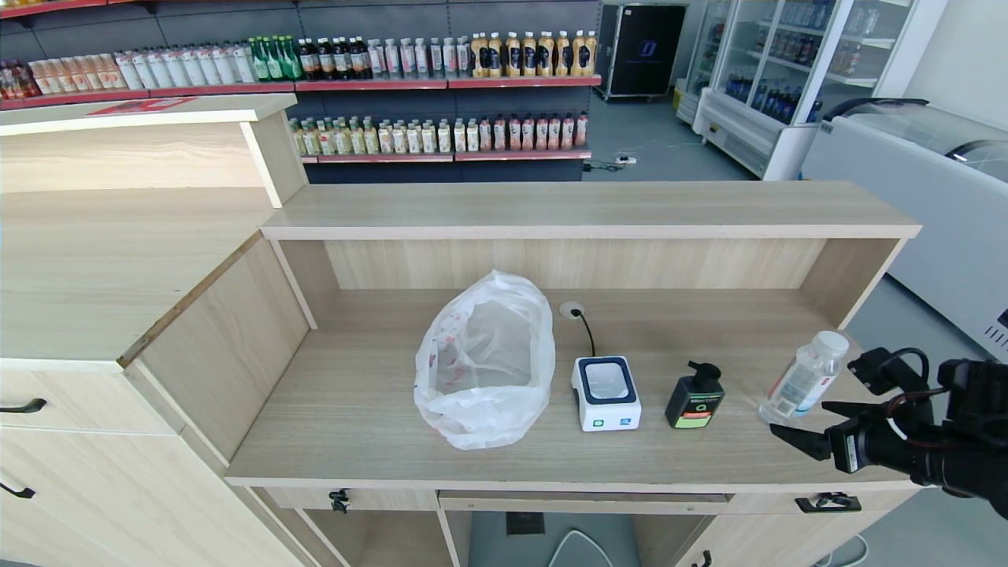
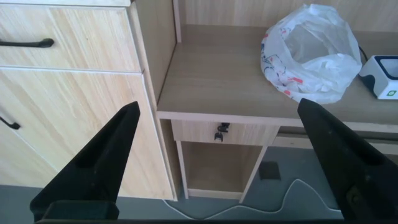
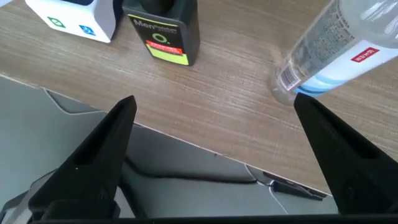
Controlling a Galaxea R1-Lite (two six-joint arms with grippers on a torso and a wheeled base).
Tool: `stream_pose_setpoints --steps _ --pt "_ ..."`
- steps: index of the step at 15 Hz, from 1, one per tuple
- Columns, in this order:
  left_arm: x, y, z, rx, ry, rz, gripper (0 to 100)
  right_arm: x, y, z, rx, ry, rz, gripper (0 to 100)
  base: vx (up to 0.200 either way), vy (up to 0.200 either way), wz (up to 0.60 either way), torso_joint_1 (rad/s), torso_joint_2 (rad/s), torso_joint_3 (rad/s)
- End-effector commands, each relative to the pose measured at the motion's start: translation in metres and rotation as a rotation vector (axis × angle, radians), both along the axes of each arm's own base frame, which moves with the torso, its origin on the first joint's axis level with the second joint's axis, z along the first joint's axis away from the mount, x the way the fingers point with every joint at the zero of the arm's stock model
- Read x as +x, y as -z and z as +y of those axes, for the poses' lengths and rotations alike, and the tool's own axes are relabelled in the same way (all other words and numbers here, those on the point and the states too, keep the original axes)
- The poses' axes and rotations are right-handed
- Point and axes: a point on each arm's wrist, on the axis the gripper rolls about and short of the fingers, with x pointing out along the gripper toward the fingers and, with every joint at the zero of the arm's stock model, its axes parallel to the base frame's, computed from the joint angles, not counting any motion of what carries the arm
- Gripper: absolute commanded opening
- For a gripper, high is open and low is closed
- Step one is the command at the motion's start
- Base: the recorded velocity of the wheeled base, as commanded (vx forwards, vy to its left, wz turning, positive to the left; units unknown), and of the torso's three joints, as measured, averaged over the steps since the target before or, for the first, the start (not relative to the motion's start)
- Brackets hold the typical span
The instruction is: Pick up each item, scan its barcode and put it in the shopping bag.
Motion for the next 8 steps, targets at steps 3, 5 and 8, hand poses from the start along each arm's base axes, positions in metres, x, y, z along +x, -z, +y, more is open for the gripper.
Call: stream_pose_setpoints --steps 3,5,8 --pt "0.0 0.0 0.0 0.0 0.0 0.0 100 0.014 0.027 0.013 0.044 -0.086 0.053 100 0.0 0.0 0.0 0.0 0.0 0.0" --pt "0.0 0.0 0.0 0.0 0.0 0.0 100 0.026 0.034 0.013 0.04 -0.096 0.033 100 0.0 0.0 0.0 0.0 0.0 0.0" --pt "0.0 0.0 0.0 0.0 0.0 0.0 100 0.043 0.037 0.011 0.051 -0.121 -0.003 100 0.0 0.0 0.0 0.0 0.0 0.0"
